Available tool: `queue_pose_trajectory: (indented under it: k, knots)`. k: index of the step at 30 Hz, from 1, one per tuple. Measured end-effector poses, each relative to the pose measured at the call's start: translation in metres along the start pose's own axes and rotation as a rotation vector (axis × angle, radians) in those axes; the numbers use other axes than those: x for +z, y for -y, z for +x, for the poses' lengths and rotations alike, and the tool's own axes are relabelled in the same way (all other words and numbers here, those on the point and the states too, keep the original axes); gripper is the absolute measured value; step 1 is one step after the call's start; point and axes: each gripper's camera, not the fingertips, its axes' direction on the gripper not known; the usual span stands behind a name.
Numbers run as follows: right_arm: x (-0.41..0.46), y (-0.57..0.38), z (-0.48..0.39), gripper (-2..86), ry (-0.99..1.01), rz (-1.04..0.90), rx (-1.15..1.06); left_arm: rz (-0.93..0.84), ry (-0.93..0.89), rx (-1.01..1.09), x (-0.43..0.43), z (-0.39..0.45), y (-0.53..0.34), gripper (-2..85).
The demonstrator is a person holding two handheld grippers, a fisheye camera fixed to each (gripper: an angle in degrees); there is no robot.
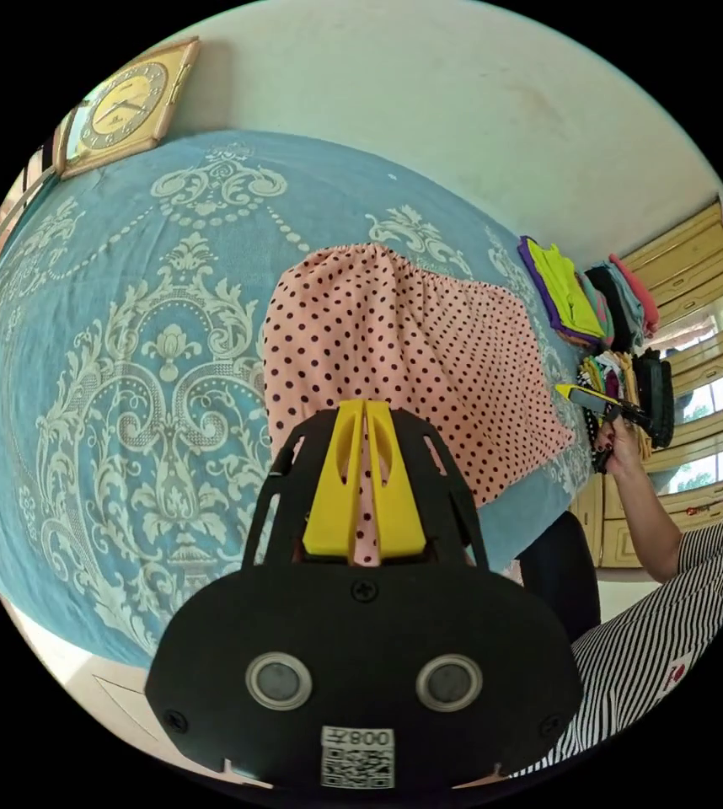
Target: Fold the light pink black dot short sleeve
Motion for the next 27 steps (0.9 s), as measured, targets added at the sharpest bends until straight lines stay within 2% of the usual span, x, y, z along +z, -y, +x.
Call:
queue_pose_trajectory:
  k: [2,4,11,20,27]
  knots:
    - [-0.040,-0.032,0.013,1.9,0.032,0.113,0.026,0.036,-0.030,-0.009,-0.027,-0.009,-0.023,2.6]
    - [-0.055,-0.062,0.027,2.7,0.062,0.134,0.058,0.025,-0.042,-0.054,-0.037,-0.022,-0.045,4.2]
    - [-0.033,-0.155,0.053,5.2,0.207,0.053,0.111,-0.065,-0.068,-0.216,-0.038,-0.058,-0.110,8.6]
    - [-0.033,-0.184,0.060,6.7,0.142,0.117,0.112,-0.121,-0.042,-0.178,-0.033,-0.044,-0.097,8.0]
    - [-0.007,-0.190,0.052,5.3,0.119,0.045,0.061,-0.147,-0.077,-0.144,-0.035,-0.020,-0.084,2.8]
